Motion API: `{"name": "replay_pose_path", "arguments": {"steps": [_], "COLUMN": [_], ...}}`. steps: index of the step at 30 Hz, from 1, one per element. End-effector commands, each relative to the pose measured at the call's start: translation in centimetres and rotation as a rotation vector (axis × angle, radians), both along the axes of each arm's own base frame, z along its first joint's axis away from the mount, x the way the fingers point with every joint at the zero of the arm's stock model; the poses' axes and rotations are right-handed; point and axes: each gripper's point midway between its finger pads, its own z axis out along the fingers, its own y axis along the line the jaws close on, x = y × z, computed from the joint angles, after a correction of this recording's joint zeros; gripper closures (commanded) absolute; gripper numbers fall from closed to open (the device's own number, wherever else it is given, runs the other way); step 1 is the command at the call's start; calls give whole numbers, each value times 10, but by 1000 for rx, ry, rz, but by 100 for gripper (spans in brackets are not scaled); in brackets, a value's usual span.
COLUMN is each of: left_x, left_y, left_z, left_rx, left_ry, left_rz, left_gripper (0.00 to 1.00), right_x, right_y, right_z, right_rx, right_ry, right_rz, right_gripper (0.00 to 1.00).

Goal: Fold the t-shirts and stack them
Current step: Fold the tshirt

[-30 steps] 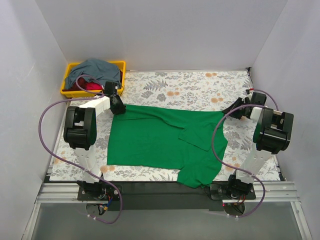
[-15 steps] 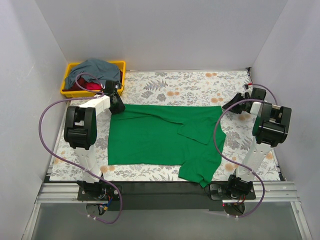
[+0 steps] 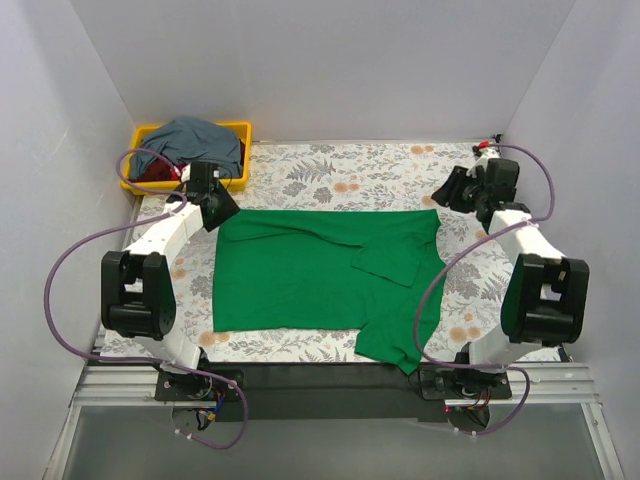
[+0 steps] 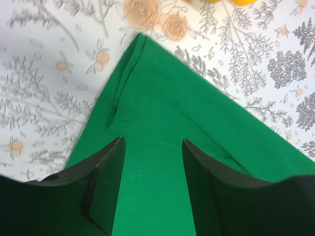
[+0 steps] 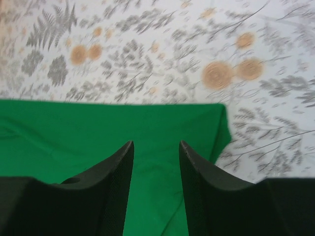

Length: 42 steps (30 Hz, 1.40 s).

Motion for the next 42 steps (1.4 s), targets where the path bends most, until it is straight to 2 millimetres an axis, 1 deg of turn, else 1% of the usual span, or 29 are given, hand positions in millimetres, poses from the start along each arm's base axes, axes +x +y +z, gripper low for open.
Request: {"name": "replay_pose_path", "arguments": {"steps": [1, 3, 4, 6, 7, 11, 15, 18, 19, 23, 35, 39, 42], "left_x": [-28, -30, -33, -31, -29, -22, -19, -18, -18, -13, -4, -2, -2], "left_y": [10, 11, 11, 12, 12, 15, 13, 12, 12, 11, 18, 17, 18], "left_z": [-25, -31, -36, -37, -36, -36, -40, -46, -50, -56, -60, -62, -64], "left_rx": [-22, -31, -39, -46, -49, -49, -64, -69, -69, -74, -37, -33, -25], "left_ry": [70, 66, 71, 59, 52, 39, 51, 67, 78, 90, 90, 96, 107], "left_rz": [125, 152, 168, 190, 203, 231, 249, 261, 266, 272, 300, 291, 291], "left_gripper": [53, 53, 53, 54, 54, 55, 58, 62, 63, 66, 70, 73, 80], "right_x": [-38, -51, -64, -72, -79, -86, -89, -91, -92, -93, -97, -97, -97], "right_y": [29, 42, 55, 62, 67, 62, 66, 67, 67, 70, 73, 72, 72], "right_z": [-22, -28, -33, -39, -47, -69, -80, -83, -83, -83, -94, -95, -97], "right_rx": [-88, -118, -124, -138, -141, -156, -139, -138, -138, -128, -122, -120, -120], "right_ry": [70, 76, 86, 95, 112, 174, 191, 192, 192, 186, 212, 213, 219], "right_rz": [37, 61, 95, 110, 132, 112, 130, 138, 141, 153, 174, 175, 175], "right_gripper": [51, 49, 48, 45, 45, 46, 46, 46, 47, 47, 47, 47, 47]}}
